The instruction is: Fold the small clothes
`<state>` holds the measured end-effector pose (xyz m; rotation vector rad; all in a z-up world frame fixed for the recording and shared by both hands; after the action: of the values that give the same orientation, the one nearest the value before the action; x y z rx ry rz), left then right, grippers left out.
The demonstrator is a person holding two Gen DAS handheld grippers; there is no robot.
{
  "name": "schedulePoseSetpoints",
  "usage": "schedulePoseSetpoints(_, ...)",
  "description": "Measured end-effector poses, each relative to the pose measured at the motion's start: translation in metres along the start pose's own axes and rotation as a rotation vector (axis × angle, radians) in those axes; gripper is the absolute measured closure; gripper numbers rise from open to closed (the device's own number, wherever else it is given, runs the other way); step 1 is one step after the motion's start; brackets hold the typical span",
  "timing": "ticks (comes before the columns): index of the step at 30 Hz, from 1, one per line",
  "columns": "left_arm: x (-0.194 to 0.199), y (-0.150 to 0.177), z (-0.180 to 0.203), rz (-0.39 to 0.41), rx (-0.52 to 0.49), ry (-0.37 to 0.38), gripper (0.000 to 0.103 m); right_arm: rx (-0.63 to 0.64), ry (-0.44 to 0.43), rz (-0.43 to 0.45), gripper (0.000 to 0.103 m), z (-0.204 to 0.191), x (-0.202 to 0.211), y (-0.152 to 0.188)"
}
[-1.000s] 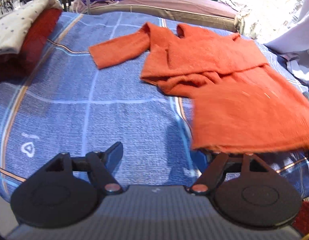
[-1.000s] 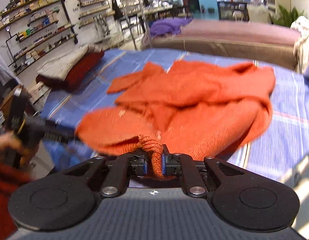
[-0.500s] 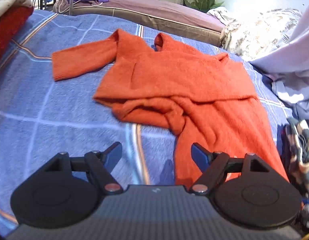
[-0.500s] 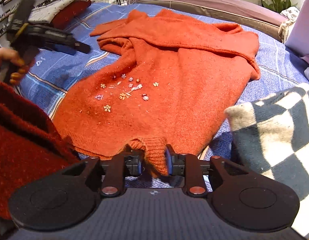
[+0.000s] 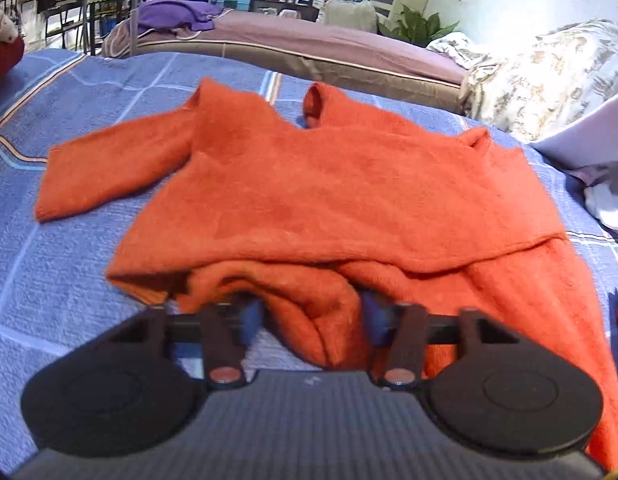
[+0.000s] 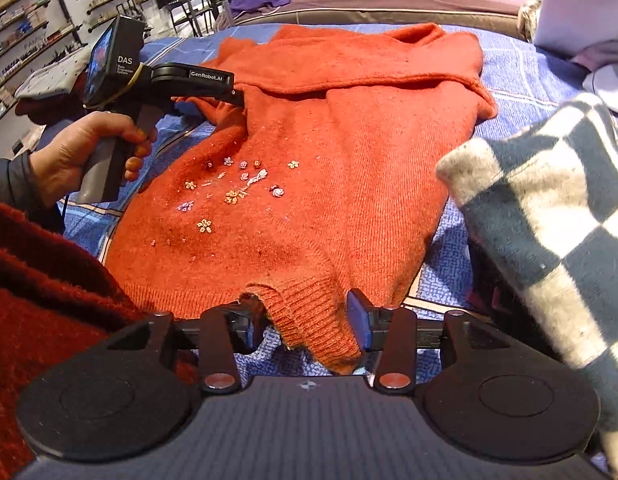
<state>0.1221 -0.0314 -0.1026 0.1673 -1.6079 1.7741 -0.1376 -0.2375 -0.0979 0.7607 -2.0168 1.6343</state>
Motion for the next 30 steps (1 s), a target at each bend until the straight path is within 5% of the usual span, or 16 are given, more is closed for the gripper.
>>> schedulePoseSetpoints(3, 0.006, -0.017, -0.028, 0.026, 0.165, 0.076, 0.085, 0.006, 0.007, 0.010, 0.025, -0.001, -0.001, 0.000)
schedulePoseSetpoints(6, 0.017, -0.044, -0.048, 0.100, 0.144, 0.072, 0.087, -0.026, 0.009, 0.030, 0.003, 0.002, 0.001, 0.000)
schedulePoseSetpoints(8, 0.021, -0.064, -0.059, 0.131, 0.114, 0.045, 0.089, -0.046, -0.004, 0.035, 0.002, 0.002, -0.001, -0.002)
schedulePoseSetpoints(13, 0.027, -0.115, -0.110, 0.241, 0.058, -0.136, 0.091, -0.011, -0.004, 0.056, 0.000, -0.007, -0.004, -0.009)
schedulePoseSetpoints(16, 0.033, -0.135, -0.149, 0.266, 0.072, -0.268, 0.103, -0.006, -0.011, 0.070, 0.000, -0.008, -0.004, -0.011)
schedulePoseSetpoints(18, 0.037, -0.143, -0.172, 0.246, 0.076, -0.320, 0.101, -0.011, -0.010, 0.061, 0.000, -0.007, -0.007, -0.010)
schedulePoseSetpoints(22, 0.043, -0.129, -0.179, 0.087, 0.169, -0.186, 0.071, -0.013, -0.004, 0.053, 0.000, -0.006, -0.015, -0.011)
schedulePoseSetpoints(23, 0.051, -0.122, -0.172, 0.081, 0.148, -0.160, 0.050, -0.008, 0.005, 0.053, 0.000, -0.006, -0.016, -0.011)
schedulePoseSetpoints(25, 0.069, -0.100, -0.151, 0.039, 0.103, -0.079, 0.031, 0.012, 0.034, 0.060, 0.000, -0.007, -0.017, -0.012)
schedulePoseSetpoints(30, 0.119, -0.019, -0.091, -0.123, 0.061, 0.122, 0.016, 0.069, 0.051, 0.049, 0.000, -0.006, -0.019, -0.008)
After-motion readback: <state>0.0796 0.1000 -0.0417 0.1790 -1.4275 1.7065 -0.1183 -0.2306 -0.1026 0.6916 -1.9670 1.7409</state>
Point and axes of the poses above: each gripper's, at about its wrist camera, not at the fingertips, and x roughly against the way its jaws point, z to its right, y to its underside, the point moved 4 cm from there along -x, roughly the way its jaws point, and after that the axes turned 12 degrees about z, right-handed, at the moved point
